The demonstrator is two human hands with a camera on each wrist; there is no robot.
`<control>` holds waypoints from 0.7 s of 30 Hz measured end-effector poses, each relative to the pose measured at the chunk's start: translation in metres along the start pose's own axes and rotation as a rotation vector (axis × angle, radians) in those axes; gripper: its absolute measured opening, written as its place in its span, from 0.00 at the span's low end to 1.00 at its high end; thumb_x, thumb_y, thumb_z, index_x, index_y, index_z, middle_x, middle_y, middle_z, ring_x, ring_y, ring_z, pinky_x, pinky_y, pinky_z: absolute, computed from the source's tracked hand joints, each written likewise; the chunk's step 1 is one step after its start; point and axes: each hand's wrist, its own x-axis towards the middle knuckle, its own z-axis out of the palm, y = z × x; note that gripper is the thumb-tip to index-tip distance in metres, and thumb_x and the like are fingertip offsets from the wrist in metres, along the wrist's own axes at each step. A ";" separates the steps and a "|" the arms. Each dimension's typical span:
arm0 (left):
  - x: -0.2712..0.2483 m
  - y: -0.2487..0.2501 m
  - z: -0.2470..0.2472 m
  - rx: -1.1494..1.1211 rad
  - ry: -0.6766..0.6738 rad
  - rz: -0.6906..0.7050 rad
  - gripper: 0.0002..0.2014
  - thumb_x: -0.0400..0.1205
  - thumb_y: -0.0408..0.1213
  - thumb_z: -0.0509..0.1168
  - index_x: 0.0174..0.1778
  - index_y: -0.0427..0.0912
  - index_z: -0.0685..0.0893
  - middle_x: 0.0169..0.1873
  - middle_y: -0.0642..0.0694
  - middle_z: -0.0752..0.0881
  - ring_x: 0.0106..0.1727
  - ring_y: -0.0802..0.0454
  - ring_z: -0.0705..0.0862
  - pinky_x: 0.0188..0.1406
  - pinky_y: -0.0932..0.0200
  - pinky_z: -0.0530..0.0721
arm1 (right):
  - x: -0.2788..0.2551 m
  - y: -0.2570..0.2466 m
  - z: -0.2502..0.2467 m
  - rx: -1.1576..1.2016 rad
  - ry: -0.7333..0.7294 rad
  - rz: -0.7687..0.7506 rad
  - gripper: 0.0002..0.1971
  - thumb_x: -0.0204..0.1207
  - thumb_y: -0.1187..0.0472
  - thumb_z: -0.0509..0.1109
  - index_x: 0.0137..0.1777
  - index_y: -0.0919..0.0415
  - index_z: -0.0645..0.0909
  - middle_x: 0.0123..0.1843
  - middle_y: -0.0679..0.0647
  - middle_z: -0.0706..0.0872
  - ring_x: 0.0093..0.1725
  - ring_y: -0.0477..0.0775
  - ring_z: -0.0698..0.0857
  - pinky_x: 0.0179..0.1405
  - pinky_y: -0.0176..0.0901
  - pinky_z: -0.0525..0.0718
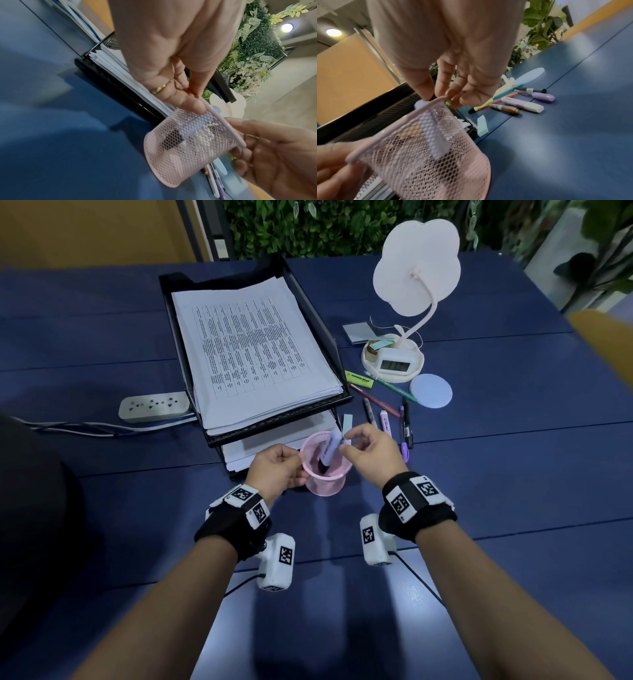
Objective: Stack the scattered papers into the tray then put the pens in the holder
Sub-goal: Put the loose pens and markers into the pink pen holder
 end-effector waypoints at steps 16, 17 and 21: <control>0.007 0.006 -0.002 0.012 -0.065 0.000 0.06 0.82 0.26 0.64 0.39 0.36 0.77 0.22 0.47 0.86 0.20 0.57 0.83 0.20 0.66 0.83 | 0.046 0.058 -0.022 -0.701 0.114 0.190 0.14 0.77 0.68 0.64 0.61 0.65 0.83 0.55 0.67 0.81 0.57 0.69 0.80 0.50 0.51 0.80; 0.008 0.006 -0.002 0.010 -0.067 0.000 0.06 0.81 0.26 0.65 0.39 0.36 0.77 0.22 0.47 0.85 0.20 0.57 0.83 0.20 0.66 0.83 | 0.048 0.056 -0.022 -0.728 0.099 0.197 0.15 0.77 0.69 0.62 0.62 0.66 0.81 0.53 0.68 0.83 0.55 0.69 0.81 0.49 0.51 0.80; 0.008 0.006 -0.003 0.007 -0.073 -0.003 0.06 0.81 0.27 0.65 0.39 0.37 0.78 0.22 0.47 0.86 0.21 0.57 0.84 0.20 0.66 0.84 | 0.047 0.051 -0.023 -0.563 0.133 0.298 0.11 0.74 0.68 0.66 0.55 0.67 0.72 0.53 0.68 0.84 0.53 0.68 0.84 0.46 0.49 0.79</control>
